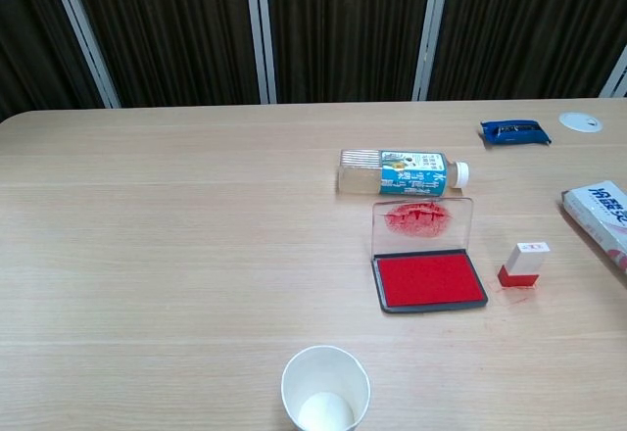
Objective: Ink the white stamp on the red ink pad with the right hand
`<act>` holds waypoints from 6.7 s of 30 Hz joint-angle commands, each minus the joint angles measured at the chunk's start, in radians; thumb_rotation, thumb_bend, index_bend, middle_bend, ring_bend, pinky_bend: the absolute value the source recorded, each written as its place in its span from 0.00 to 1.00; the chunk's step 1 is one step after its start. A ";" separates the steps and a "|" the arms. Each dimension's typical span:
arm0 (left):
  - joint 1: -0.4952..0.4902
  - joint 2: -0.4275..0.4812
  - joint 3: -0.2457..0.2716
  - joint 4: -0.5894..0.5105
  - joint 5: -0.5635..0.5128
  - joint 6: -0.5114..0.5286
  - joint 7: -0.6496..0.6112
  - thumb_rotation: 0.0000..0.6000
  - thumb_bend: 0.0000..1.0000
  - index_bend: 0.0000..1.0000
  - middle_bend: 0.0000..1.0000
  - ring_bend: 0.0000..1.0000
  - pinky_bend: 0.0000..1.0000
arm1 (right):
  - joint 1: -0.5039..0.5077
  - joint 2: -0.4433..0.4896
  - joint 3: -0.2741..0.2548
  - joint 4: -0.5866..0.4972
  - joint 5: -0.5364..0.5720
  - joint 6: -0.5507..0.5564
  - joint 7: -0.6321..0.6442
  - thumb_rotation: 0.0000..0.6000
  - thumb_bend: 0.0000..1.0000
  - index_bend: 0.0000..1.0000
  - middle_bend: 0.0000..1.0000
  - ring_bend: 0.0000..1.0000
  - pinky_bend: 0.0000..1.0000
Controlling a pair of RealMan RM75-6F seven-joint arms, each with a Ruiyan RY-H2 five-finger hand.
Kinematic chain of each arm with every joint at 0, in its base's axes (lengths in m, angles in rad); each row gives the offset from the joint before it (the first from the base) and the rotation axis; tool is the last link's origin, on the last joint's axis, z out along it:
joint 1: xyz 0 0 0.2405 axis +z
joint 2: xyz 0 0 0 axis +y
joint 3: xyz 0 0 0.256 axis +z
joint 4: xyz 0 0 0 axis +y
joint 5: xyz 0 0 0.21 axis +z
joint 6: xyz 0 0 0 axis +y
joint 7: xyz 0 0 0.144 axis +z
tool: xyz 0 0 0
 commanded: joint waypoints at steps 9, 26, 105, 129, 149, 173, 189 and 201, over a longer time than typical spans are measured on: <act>-0.032 -0.048 -0.017 -0.011 -0.055 -0.039 0.100 1.00 0.00 0.00 0.00 0.00 0.00 | 0.146 -0.152 0.037 0.069 0.149 -0.172 -0.099 1.00 0.01 0.31 0.34 0.86 0.96; -0.043 -0.065 -0.024 -0.004 -0.090 -0.047 0.129 1.00 0.00 0.00 0.00 0.00 0.00 | 0.211 -0.309 0.021 0.146 0.171 -0.181 -0.164 1.00 0.18 0.37 0.40 0.86 0.96; -0.063 -0.066 -0.022 0.010 -0.132 -0.068 0.127 1.00 0.00 0.00 0.00 0.00 0.00 | 0.397 -0.452 0.016 0.149 0.236 -0.242 -0.313 1.00 0.37 0.52 0.56 0.86 0.96; -0.065 -0.060 -0.019 0.007 -0.130 -0.070 0.115 1.00 0.00 0.00 0.00 0.00 0.00 | 0.401 -0.492 -0.024 0.222 0.252 -0.246 -0.335 1.00 0.38 0.52 0.56 0.86 0.96; -0.062 -0.054 -0.011 0.000 -0.118 -0.068 0.110 1.00 0.00 0.00 0.00 0.00 0.00 | 0.379 -0.333 0.032 0.063 0.276 -0.206 -0.241 1.00 0.38 0.52 0.56 0.86 0.96; -0.061 -0.061 -0.005 -0.009 -0.109 -0.063 0.129 1.00 0.00 0.00 0.00 0.00 0.00 | 0.297 -0.341 -0.058 0.281 0.236 -0.216 -0.082 1.00 0.38 0.51 0.56 0.86 0.96; -0.059 -0.058 -0.003 -0.011 -0.101 -0.059 0.125 1.00 0.00 0.00 0.00 0.00 0.00 | 0.280 -0.364 -0.067 0.331 0.196 -0.211 -0.030 1.00 0.17 0.48 0.53 0.86 0.96; -0.059 -0.059 -0.002 -0.012 -0.100 -0.058 0.127 1.00 0.00 0.00 0.00 0.00 0.00 | 0.269 -0.364 -0.059 0.335 0.179 -0.198 -0.007 1.00 0.11 0.45 0.51 0.86 0.96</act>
